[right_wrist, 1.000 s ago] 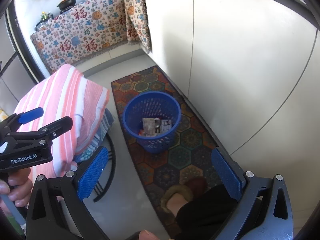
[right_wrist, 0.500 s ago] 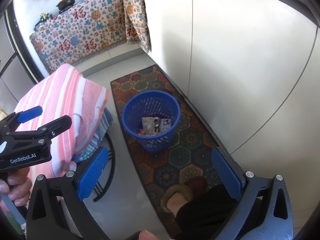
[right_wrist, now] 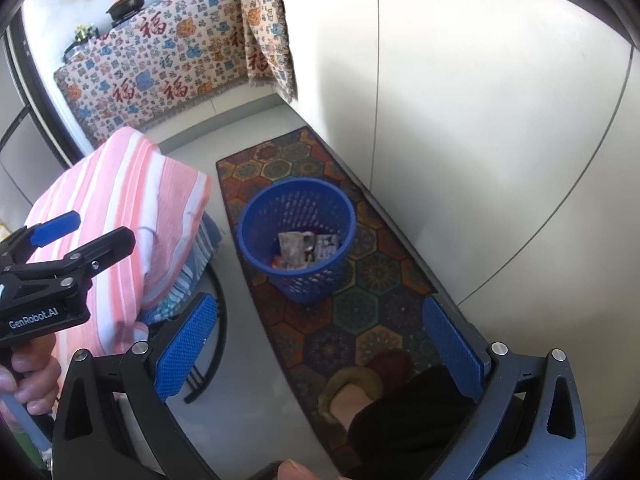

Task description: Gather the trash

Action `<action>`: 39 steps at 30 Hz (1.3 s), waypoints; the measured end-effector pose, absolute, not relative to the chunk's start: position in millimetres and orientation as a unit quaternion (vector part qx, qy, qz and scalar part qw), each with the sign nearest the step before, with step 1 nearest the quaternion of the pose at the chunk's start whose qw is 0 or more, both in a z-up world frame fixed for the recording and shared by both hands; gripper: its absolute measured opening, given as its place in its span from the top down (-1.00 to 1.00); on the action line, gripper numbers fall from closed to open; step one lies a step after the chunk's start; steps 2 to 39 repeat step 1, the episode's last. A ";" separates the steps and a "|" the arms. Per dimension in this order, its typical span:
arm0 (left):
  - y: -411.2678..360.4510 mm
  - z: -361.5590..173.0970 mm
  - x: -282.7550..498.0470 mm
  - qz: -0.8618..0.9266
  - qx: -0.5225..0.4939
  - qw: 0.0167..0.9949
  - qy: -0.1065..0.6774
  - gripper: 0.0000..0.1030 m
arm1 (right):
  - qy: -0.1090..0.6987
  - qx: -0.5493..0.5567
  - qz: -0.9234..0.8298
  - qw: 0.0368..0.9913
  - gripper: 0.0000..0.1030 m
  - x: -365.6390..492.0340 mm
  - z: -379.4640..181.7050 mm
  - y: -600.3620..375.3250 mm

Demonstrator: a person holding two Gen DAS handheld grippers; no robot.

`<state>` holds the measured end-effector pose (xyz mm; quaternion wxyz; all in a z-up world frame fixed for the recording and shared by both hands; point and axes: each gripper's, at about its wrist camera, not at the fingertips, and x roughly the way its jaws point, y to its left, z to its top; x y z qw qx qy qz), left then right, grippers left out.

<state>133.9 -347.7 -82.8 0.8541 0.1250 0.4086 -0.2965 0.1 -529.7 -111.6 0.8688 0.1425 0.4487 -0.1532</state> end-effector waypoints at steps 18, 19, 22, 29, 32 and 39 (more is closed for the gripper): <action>-348.3 -82.8 133.6 -0.296 0.125 0.854 0.410 -0.99 | 0.449 0.142 -0.153 0.869 -0.99 0.1 -111.6 -529.7; -348.3 -82.8 133.6 -0.296 0.125 0.854 0.410 -0.99 | 0.449 0.142 -0.153 0.869 -0.99 0.1 -111.6 -529.7; -348.3 -82.8 133.6 -0.296 0.125 0.854 0.410 -0.99 | 0.449 0.142 -0.153 0.869 -0.99 0.1 -111.6 -529.7; -348.3 -82.8 133.6 -0.296 0.125 0.854 0.410 -0.99 | 0.449 0.142 -0.153 0.869 -0.99 0.1 -111.6 -529.7; -348.3 -82.8 133.6 -0.296 0.125 0.854 0.410 -0.99 | 0.449 0.142 -0.153 0.869 -0.99 0.1 -111.6 -529.7; -348.3 -82.8 133.6 -0.296 0.125 0.854 0.410 -0.99 | 0.449 0.142 -0.153 0.869 -0.99 0.1 -111.6 -529.7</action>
